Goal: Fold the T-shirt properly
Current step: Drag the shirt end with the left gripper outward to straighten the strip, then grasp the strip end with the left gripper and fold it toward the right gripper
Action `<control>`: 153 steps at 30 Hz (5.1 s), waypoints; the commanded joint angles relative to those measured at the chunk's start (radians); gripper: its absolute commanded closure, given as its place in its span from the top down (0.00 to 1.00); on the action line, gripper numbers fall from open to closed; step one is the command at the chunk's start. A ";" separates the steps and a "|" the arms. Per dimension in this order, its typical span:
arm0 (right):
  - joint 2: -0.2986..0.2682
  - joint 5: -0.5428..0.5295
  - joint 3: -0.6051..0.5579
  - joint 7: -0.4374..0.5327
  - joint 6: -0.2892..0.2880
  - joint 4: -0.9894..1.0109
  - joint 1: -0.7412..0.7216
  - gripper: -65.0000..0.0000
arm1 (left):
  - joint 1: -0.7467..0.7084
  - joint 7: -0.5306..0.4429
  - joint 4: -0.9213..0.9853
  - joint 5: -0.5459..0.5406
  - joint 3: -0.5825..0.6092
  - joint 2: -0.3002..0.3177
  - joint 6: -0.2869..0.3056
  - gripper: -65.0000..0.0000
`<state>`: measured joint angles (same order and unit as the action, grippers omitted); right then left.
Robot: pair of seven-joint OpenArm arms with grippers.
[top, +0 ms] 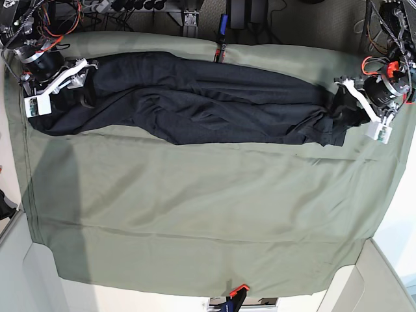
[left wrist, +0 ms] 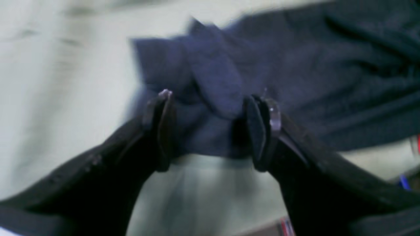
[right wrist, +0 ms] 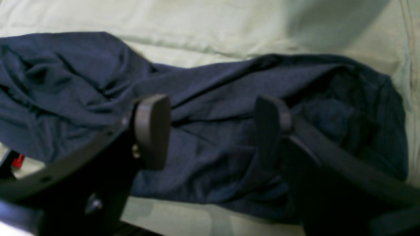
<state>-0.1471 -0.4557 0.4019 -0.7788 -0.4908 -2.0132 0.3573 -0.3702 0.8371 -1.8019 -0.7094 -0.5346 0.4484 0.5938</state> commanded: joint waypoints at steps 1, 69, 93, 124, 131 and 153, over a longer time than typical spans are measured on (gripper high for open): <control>-0.008 -0.015 0.005 0.023 -0.006 -0.018 -0.002 0.61 | 0.004 -0.043 -0.016 -0.022 -0.050 0.020 -0.007 0.57; -0.008 -0.041 0.005 0.019 -0.006 -0.018 -0.002 0.61 | 0.276 0.108 0.625 -0.542 0.349 0.085 0.104 0.00; -0.008 -0.016 0.005 0.024 -0.006 -0.018 -0.002 0.61 | 0.336 -0.211 0.545 -0.146 0.046 0.111 0.104 0.00; -0.008 -0.002 0.039 0.027 0.057 -0.018 -0.010 0.61 | 0.171 -0.163 -0.023 0.040 0.707 -0.053 0.104 0.60; -0.010 0.014 0.142 0.014 0.074 -0.005 -0.021 0.62 | 0.177 -0.086 -0.025 -0.192 0.707 -0.097 0.104 0.60; -0.135 -0.134 0.005 -0.056 -0.015 0.317 -0.107 0.69 | 0.187 -0.081 -0.025 -0.184 0.703 -0.102 0.104 0.60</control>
<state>-0.2710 -0.5758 0.4038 -0.8394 -0.4980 -1.6829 0.2546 -0.1936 0.7742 -1.8088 -0.8730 0.1745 0.3435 0.6926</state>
